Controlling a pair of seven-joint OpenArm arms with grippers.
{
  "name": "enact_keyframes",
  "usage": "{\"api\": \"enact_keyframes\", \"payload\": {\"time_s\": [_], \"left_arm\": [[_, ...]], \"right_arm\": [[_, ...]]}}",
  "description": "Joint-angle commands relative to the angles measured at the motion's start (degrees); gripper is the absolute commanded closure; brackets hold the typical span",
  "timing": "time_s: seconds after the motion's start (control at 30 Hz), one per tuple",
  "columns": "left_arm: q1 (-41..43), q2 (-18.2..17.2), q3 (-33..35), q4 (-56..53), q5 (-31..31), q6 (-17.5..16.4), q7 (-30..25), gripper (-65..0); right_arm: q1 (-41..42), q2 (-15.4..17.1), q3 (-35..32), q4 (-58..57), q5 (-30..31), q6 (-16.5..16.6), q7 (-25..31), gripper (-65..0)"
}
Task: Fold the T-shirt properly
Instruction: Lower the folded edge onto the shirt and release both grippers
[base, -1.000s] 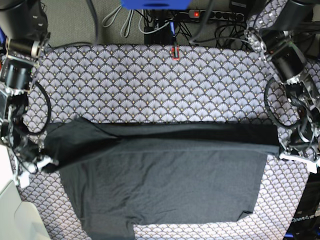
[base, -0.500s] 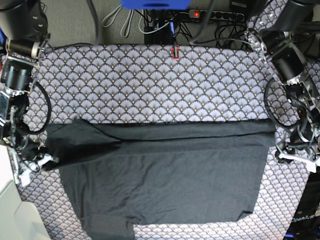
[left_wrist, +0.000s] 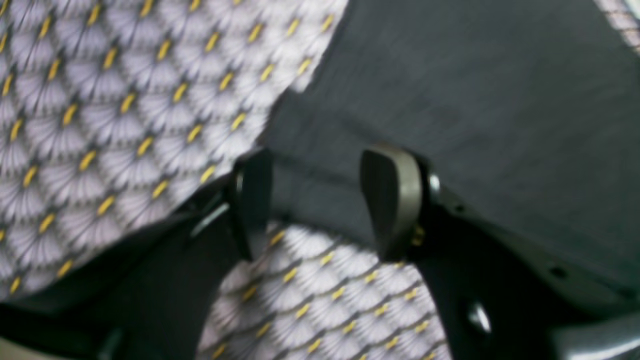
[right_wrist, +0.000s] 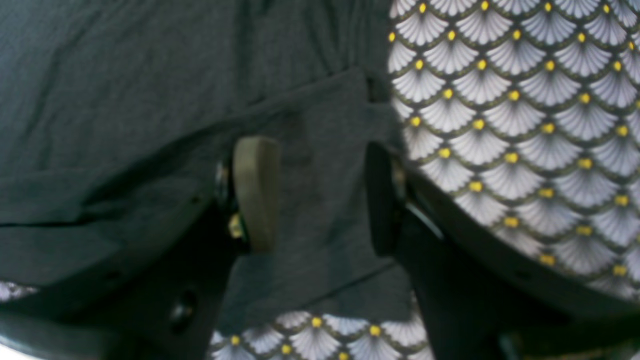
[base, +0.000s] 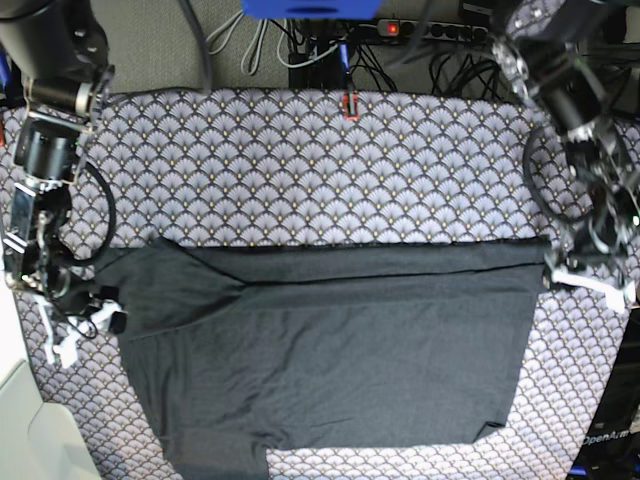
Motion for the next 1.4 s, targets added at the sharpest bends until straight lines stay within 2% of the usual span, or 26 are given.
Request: {"api": "enact_keyframes", "payload": {"time_s": [0.0, 0.17, 0.33, 0.43, 0.67, 0.8, 0.87, 1.03, 1.23, 1.3, 1.37], "left_arm": [[0.0, -0.6, -0.1, 2.1, -1.0, -0.3, -1.2, -31.6], [3.7, -0.7, -0.1, 3.4, -4.8, -0.1, -2.0, -31.5], [4.4, -0.4, 0.2, 3.2, -3.3, 0.3, -7.0, -31.6], [4.4, -0.3, 0.2, 3.0, -2.6, 0.3, -7.7, -31.6], [0.0, -0.8, 0.0, -9.8, -3.0, -0.1, -8.1, -31.7], [-0.1, -0.7, 0.4, -12.0, -2.7, -0.2, -14.7, -31.7], [-0.1, -0.6, 1.3, -12.2, -2.7, -0.2, -16.2, -31.7], [-0.1, -0.8, 5.4, -12.3, -2.7, -0.1, -16.6, -31.7], [-0.1, -0.3, 5.9, -12.3, -2.7, 0.1, -16.6, -31.2], [0.2, -0.4, 5.8, -12.3, -2.7, -0.1, -16.6, -29.6], [0.3, -0.7, 5.7, -12.3, -2.7, -0.1, -16.6, -22.6]], "right_arm": [[0.3, 1.3, 0.4, 1.6, 0.6, 0.5, 1.3, -29.1], [-4.6, 0.4, 2.7, 7.8, 0.6, 0.5, 1.3, -29.1], [-7.3, -0.4, 2.8, 11.0, 0.6, 0.5, 1.0, -29.7], [-8.6, -0.4, 2.8, 11.8, 0.6, 0.5, 0.9, -33.1], [-9.0, -0.2, 2.8, 11.5, 0.3, 0.5, 1.2, -35.2], [-9.6, -0.1, 2.8, 11.5, 0.3, 0.5, 1.2, -35.2], [-9.6, -0.1, 2.8, 11.5, 0.3, 0.5, 1.2, -35.2], [-9.7, -0.1, 2.8, 11.4, 0.2, 0.5, 1.2, -35.2], [-9.7, -0.1, 2.8, 11.4, 0.2, 0.3, 1.2, -35.2], [-9.7, 0.0, 2.9, 11.4, 0.2, 0.3, 1.3, -35.1], [-9.7, 0.0, 4.0, 11.4, 0.2, 0.3, 1.3, -34.8]]}}
